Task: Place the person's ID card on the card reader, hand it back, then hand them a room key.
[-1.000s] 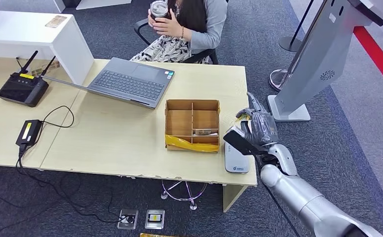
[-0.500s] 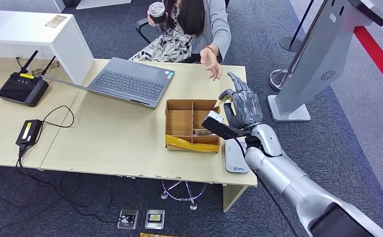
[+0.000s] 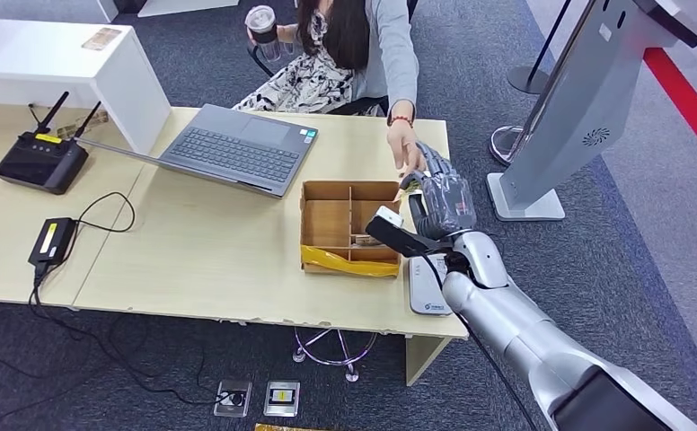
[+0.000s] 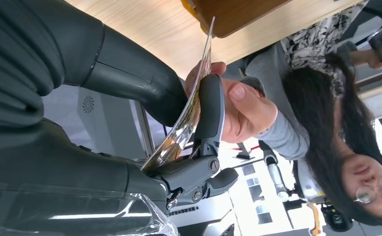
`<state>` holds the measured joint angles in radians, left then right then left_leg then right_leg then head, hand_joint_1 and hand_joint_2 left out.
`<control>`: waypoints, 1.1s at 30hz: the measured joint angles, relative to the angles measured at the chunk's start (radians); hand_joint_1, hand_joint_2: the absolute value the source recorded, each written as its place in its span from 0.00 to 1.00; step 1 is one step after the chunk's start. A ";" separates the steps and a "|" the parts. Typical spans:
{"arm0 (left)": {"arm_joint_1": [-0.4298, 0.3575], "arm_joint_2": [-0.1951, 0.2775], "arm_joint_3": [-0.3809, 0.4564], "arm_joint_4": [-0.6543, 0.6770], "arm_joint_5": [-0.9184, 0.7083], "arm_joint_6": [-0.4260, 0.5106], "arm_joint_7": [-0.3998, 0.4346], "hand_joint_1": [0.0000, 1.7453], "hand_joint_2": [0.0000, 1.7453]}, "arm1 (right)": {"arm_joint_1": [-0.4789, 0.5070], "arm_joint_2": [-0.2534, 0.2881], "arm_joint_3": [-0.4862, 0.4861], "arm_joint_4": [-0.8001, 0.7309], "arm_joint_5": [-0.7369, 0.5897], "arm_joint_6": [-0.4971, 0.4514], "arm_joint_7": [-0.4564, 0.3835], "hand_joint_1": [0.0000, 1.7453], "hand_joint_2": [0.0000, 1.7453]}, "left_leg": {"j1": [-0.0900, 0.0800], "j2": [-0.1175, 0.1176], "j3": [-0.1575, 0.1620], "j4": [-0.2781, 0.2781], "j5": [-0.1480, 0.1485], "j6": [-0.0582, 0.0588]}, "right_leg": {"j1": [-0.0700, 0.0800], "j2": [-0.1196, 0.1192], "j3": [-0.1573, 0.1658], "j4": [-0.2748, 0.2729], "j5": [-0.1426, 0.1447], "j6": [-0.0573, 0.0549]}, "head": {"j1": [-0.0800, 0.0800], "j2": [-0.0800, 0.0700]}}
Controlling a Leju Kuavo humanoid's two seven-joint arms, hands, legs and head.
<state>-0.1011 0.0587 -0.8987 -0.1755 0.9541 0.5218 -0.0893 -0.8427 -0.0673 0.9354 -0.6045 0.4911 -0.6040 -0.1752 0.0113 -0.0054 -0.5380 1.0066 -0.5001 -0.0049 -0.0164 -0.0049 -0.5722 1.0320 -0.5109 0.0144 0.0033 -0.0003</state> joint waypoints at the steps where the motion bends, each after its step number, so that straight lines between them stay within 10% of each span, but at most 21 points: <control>1: 0.000 0.001 -0.002 0.000 -0.001 -0.006 0.000 0.00 0.00 | 0.000 -0.001 0.000 0.004 0.001 -0.002 0.002 1.00 1.00 | 0.000 0.000 0.000 0.000 0.000 0.000 | 0.000 0.000 0.000 0.000 0.000 0.000 | 0.000 0.000; 5: 0.000 0.005 -0.007 0.000 -0.006 -0.027 0.004 0.00 0.00 | 0.000 -0.009 -0.002 0.018 0.011 -0.008 0.013 1.00 1.00 | 0.000 0.000 0.000 0.000 0.000 0.000 | 0.000 0.000 0.000 0.000 0.000 0.000 | 0.000 0.000; 7: 0.001 0.007 -0.009 0.000 -0.008 -0.031 0.013 0.00 0.00 | 0.000 -0.013 -0.002 0.022 0.017 -0.009 0.018 0.63 1.00 | 0.000 0.000 0.000 0.000 0.000 0.000 | 0.000 0.000 0.000 0.000 0.000 0.000 | 0.000 0.000; 10: 0.000 0.007 -0.013 0.000 -0.010 -0.032 0.026 0.00 0.00 | 0.000 -0.016 -0.002 0.027 0.027 -0.010 0.023 0.02 0.25 | 0.000 0.000 0.000 0.000 0.000 0.000 | 0.000 0.000 0.000 0.000 0.000 0.000 | 0.000 0.000; 11: 0.000 0.007 -0.015 0.000 -0.011 -0.032 0.030 0.00 0.00 | 0.000 -0.017 -0.002 0.028 0.029 -0.011 0.023 0.00 0.00 | 0.000 0.000 0.000 0.000 0.000 0.000 | 0.000 0.000 0.000 0.000 0.000 0.000 | 0.000 0.000; 33: 0.000 0.010 -0.034 0.000 0.014 -0.008 0.090 0.00 0.00 | 0.019 -0.008 -0.020 -0.002 0.105 0.030 0.051 0.00 0.00 | 0.000 0.000 0.000 0.000 0.000 0.000 | 0.000 0.000 0.000 0.000 0.000 0.000 | 0.000 0.000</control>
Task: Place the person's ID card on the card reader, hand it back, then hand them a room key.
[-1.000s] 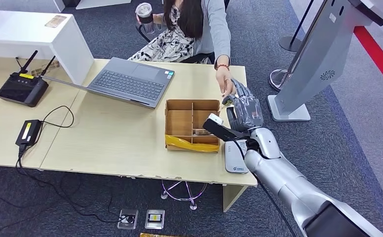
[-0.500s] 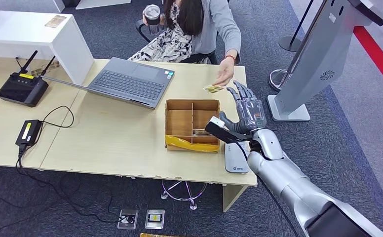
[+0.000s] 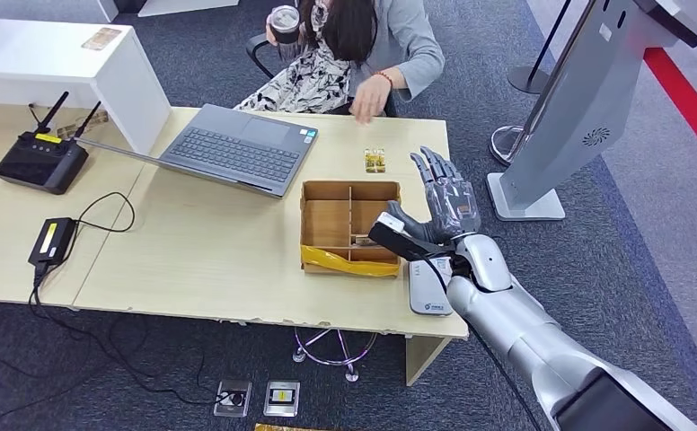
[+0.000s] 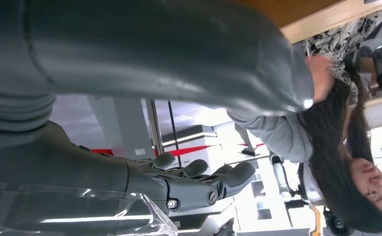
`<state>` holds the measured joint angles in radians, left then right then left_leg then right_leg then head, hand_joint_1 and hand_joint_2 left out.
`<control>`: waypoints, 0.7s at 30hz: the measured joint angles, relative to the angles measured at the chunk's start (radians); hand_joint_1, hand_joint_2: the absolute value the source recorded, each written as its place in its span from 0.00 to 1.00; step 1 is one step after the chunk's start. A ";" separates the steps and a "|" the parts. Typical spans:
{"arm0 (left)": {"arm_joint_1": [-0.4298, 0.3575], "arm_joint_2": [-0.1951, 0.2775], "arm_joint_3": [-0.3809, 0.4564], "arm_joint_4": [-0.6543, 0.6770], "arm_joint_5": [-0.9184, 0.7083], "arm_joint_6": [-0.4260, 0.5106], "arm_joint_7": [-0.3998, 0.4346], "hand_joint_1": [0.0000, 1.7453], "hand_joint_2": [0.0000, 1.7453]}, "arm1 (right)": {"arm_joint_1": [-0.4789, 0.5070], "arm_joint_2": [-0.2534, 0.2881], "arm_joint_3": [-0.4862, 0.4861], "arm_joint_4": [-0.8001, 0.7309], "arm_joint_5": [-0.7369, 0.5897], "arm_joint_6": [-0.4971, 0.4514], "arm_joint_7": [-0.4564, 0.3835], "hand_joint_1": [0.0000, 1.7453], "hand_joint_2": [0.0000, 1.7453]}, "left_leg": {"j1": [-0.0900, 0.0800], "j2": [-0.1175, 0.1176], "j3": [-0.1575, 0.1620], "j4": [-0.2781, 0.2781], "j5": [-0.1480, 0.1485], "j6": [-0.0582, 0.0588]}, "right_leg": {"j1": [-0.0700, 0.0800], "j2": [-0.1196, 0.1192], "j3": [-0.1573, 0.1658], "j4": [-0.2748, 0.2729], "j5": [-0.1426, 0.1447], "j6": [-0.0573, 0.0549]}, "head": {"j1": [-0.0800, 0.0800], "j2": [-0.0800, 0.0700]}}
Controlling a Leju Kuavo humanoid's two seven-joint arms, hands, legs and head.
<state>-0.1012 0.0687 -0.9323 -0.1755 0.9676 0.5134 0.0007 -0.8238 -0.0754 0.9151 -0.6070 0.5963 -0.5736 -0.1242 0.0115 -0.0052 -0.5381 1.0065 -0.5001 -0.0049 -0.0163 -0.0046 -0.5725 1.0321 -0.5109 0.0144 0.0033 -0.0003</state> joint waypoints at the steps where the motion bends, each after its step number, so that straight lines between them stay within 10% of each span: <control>1: 0.000 0.000 0.000 0.000 0.003 0.001 0.005 0.00 0.00 | 0.009 -0.001 -0.005 -0.019 0.004 0.012 0.011 0.00 0.25 | 0.000 0.000 0.000 0.000 0.000 0.000 | 0.000 0.000 0.000 0.000 0.000 0.000 | 0.000 0.000; 4: 0.000 0.000 0.000 0.000 0.009 0.004 0.024 0.00 0.00 | 0.038 -0.005 -0.018 -0.089 0.019 0.061 0.065 0.00 1.00 | 0.000 0.001 0.000 0.000 0.000 0.000 | 0.000 0.001 0.000 0.000 0.000 0.000 | 0.000 0.000; 11: 0.001 0.000 0.000 0.000 0.029 0.023 0.049 0.00 0.00 | 0.170 -0.048 -0.037 -0.357 0.055 0.220 0.272 0.00 1.00 | 0.000 0.001 0.000 0.000 0.000 0.000 | 0.000 0.001 0.000 0.000 0.000 0.000 | 0.000 0.000; 21: 0.001 0.000 0.000 0.000 0.031 0.045 0.070 0.00 0.00 | 0.292 -0.111 -0.038 -0.690 0.061 0.273 0.355 0.00 1.00 | 0.000 0.002 0.001 0.000 0.000 0.000 | 0.000 0.002 0.000 0.000 0.000 0.000 | 0.000 0.000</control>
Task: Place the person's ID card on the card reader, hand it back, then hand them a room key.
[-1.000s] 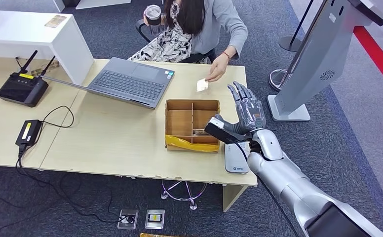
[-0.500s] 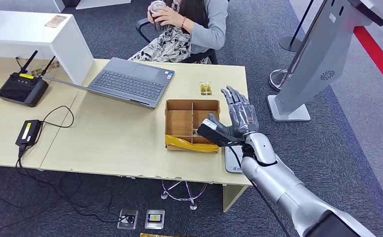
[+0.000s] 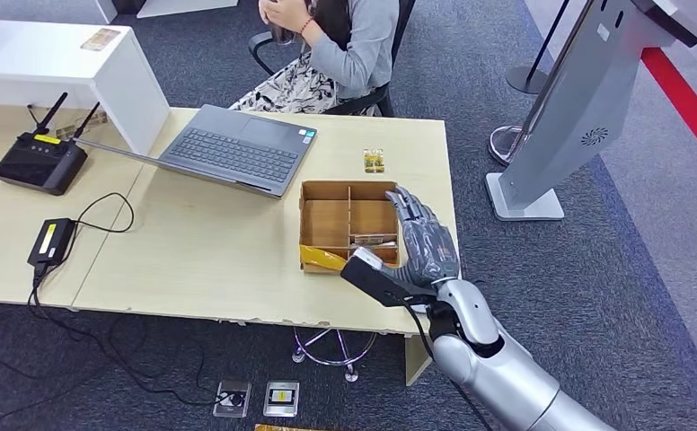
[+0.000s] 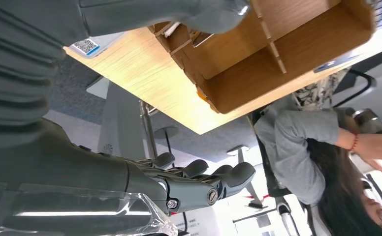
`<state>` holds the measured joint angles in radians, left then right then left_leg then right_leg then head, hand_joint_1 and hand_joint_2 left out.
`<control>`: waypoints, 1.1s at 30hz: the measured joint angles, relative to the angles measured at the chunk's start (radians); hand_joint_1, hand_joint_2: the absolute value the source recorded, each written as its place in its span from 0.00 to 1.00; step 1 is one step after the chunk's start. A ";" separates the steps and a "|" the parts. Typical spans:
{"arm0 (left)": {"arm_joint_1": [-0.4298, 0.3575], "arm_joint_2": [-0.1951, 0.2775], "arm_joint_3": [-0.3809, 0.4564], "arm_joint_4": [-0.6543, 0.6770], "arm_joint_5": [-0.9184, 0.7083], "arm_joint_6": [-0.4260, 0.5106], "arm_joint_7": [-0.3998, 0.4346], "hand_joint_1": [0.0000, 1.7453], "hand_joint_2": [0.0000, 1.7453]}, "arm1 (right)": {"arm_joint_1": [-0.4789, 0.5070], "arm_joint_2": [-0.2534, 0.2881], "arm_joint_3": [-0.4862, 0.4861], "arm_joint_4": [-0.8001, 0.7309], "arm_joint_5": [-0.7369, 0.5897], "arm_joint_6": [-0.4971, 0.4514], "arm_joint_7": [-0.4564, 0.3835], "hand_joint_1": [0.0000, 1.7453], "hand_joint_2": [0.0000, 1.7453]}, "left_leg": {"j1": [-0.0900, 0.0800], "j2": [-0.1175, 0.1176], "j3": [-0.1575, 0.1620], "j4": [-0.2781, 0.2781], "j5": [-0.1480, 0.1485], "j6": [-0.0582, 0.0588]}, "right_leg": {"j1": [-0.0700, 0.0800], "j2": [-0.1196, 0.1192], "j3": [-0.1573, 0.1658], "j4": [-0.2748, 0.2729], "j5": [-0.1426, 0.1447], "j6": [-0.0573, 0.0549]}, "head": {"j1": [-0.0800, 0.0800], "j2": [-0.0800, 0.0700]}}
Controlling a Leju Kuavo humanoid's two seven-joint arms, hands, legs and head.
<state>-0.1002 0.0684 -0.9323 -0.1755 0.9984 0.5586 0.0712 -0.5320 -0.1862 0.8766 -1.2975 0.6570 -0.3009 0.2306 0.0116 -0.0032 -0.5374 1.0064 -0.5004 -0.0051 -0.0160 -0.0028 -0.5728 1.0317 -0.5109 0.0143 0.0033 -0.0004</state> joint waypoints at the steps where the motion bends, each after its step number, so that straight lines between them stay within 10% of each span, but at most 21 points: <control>1: 0.000 0.000 0.000 0.000 -0.001 0.002 0.002 0.00 0.00 | 0.009 -0.003 0.001 -0.025 0.000 0.003 0.002 0.00 1.00 | 0.000 0.000 0.000 0.000 0.000 0.000 | 0.000 0.000 0.000 0.000 0.000 0.000 | 0.000 0.000; 33: -0.007 -0.005 -0.024 0.000 -0.029 -0.010 0.022 0.00 0.00 | 0.032 0.044 0.077 -0.071 0.363 0.156 0.137 0.00 1.00 | 0.000 0.000 -0.001 0.000 0.000 0.000 | 0.000 0.000 0.000 0.000 0.000 0.000 | 0.000 0.000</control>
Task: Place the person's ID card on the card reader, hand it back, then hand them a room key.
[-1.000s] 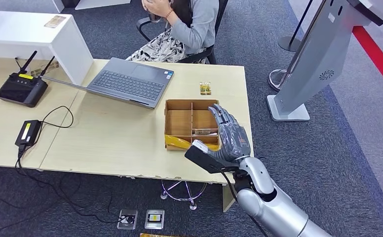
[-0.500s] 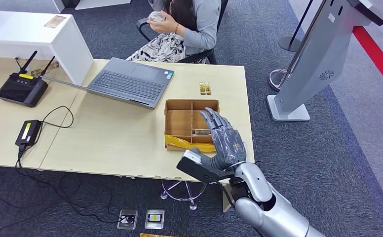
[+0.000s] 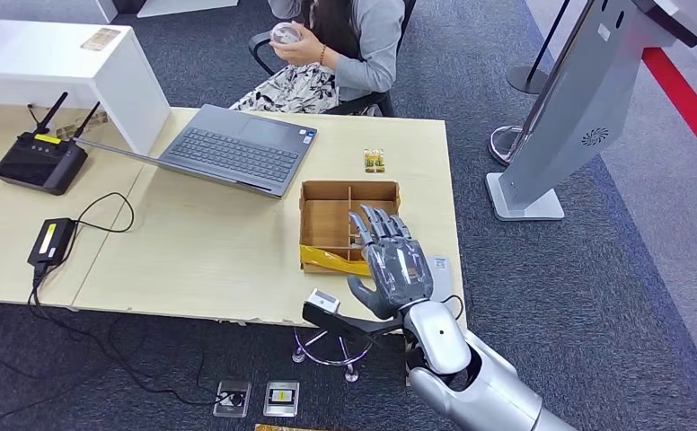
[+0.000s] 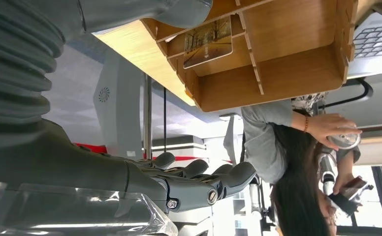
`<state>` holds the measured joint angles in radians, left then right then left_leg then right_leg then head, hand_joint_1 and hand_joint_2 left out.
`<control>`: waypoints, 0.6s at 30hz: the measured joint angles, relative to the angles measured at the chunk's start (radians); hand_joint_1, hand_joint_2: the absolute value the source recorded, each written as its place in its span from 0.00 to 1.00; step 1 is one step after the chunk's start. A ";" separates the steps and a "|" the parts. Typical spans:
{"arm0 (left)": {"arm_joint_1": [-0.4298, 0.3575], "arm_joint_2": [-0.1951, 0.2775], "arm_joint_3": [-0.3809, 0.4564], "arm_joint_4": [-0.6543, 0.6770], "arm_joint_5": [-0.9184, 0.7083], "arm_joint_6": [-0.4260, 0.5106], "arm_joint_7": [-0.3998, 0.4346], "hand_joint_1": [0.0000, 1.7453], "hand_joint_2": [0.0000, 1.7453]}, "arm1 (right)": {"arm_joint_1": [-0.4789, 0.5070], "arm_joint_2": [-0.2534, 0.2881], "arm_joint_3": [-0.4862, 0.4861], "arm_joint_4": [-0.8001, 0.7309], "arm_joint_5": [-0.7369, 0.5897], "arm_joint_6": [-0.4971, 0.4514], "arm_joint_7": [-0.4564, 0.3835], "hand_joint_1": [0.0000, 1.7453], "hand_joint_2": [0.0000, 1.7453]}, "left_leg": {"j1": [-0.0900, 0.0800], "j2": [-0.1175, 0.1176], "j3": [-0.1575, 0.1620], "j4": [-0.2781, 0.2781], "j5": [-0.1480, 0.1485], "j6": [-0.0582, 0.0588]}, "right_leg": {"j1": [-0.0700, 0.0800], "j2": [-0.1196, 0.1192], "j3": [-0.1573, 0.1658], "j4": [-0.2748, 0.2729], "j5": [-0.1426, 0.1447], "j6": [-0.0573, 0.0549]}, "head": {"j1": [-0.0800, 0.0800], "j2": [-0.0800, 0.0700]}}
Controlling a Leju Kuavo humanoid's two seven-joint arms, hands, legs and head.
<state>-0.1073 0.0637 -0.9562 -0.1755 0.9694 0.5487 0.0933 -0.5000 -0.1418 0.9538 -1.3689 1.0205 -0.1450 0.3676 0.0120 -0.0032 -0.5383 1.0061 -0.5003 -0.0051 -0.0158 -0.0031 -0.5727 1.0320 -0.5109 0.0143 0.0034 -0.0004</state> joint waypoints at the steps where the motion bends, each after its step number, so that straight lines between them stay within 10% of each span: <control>1: 0.000 0.000 0.000 0.000 -0.001 -0.003 -0.002 0.00 0.00 | 0.000 0.003 0.001 0.003 0.007 0.009 0.001 0.00 1.00 | 0.000 0.000 0.000 0.000 0.000 0.000 | 0.000 0.000 0.000 0.000 0.000 0.000 | 0.000 0.000; 18: -0.001 0.002 -0.001 0.000 -0.013 -0.042 -0.016 0.00 0.00 | -0.031 0.056 -0.008 0.075 -0.030 0.116 -0.025 0.00 1.00 | 0.000 0.000 0.000 0.000 0.000 0.000 | 0.000 0.000 0.000 0.000 0.000 0.000 | 0.000 0.000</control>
<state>-0.1079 0.0653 -0.9571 -0.1755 0.9567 0.5071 0.0769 -0.5311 -0.0854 0.9462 -1.2943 0.9906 -0.0295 0.3429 0.0121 -0.0032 -0.5382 1.0061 -0.5003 -0.0051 -0.0157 -0.0030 -0.5726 1.0320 -0.5109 0.0142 0.0034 -0.0004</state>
